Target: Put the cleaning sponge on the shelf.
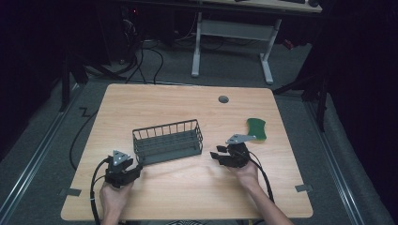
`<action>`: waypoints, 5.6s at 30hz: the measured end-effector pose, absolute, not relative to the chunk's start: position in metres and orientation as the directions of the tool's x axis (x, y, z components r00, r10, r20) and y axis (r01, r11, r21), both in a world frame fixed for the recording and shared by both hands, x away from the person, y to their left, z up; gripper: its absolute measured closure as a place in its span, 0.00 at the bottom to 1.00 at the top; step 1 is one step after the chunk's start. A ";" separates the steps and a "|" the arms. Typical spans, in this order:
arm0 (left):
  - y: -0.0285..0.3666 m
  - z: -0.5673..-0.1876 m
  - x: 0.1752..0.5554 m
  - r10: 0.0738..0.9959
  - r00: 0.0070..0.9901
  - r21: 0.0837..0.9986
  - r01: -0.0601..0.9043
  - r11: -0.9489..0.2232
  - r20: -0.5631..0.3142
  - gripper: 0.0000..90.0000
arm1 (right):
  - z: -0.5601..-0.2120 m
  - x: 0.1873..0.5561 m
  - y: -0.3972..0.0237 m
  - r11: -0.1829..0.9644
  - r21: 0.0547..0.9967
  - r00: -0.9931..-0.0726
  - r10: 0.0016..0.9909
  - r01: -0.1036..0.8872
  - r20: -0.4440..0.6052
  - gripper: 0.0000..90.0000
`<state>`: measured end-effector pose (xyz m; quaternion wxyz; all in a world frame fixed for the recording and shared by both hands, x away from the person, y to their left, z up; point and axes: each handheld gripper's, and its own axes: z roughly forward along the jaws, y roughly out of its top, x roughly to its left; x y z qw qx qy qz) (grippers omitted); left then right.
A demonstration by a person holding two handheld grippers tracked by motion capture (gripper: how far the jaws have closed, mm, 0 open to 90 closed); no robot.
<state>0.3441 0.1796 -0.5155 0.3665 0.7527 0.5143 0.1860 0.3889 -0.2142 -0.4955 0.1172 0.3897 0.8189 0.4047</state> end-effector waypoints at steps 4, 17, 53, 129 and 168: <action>0.177 -0.517 0.347 0.910 0.400 0.743 0.640 -0.195 -0.106 0.63 | -0.498 0.397 -0.199 0.379 0.746 -0.678 0.723 0.548 0.131 0.65; 0.176 -0.517 0.350 0.909 0.398 0.752 0.636 -0.175 -0.125 0.70 | -0.507 0.412 -0.179 0.404 0.719 -0.688 0.712 0.566 0.141 0.79; 0.152 -0.509 0.370 0.889 0.453 0.739 0.623 -0.257 -0.073 0.96 | -0.502 0.414 -0.196 0.388 0.727 -0.650 0.753 0.566 0.104 0.96; 0.136 -0.518 0.412 0.893 0.434 0.744 0.633 -0.213 -0.114 0.44 | -0.485 0.453 -0.271 0.232 0.708 -0.399 0.914 0.667 0.076 0.44; 0.169 -0.536 0.386 0.933 0.361 0.745 0.625 -0.232 -0.012 0.37 | -0.473 0.476 -0.360 0.012 0.646 -0.095 0.991 0.763 0.093 0.33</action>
